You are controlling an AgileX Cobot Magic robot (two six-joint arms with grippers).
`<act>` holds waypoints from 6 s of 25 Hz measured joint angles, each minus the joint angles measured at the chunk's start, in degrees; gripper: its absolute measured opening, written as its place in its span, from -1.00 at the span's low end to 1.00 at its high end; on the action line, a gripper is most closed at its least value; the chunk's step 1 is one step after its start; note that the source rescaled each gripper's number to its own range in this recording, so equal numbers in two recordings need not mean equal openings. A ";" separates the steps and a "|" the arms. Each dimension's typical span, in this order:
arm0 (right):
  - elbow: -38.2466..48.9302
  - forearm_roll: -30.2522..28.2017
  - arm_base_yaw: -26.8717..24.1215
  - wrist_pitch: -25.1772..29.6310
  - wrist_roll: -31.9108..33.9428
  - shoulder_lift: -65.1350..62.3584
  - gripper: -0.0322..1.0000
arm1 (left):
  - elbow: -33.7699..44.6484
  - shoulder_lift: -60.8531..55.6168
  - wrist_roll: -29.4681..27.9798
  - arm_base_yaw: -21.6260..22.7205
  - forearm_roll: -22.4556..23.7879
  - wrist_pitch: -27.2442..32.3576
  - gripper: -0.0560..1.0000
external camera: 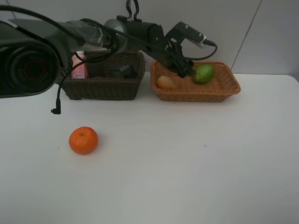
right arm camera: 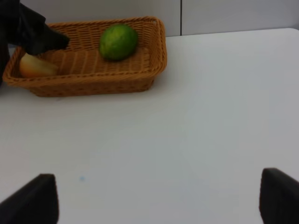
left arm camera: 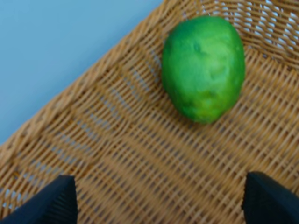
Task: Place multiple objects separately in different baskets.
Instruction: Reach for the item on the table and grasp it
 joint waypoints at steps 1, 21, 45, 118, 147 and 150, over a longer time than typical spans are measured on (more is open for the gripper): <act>0.00 0.00 0.00 0.00 0.00 0.00 1.00 | 0.00 0.00 0.00 -0.09 0.38 0.64 0.85; 0.00 0.00 0.00 0.00 0.00 0.00 1.00 | -0.06 -11.83 -5.57 -0.67 5.98 27.08 0.85; 0.00 0.05 0.00 0.00 0.00 0.00 1.00 | 3.62 -26.13 -7.34 -1.33 10.06 51.43 0.85; 0.00 0.05 0.00 0.00 0.00 0.00 1.00 | 59.41 -33.37 -19.38 9.40 10.04 27.07 0.85; 0.00 0.05 0.00 0.00 0.00 0.00 1.00 | 59.52 -32.43 -19.27 9.40 11.35 23.04 0.85; 0.00 0.05 0.00 0.00 0.00 0.00 1.00 | 59.52 -32.43 -19.27 9.40 11.35 22.99 0.85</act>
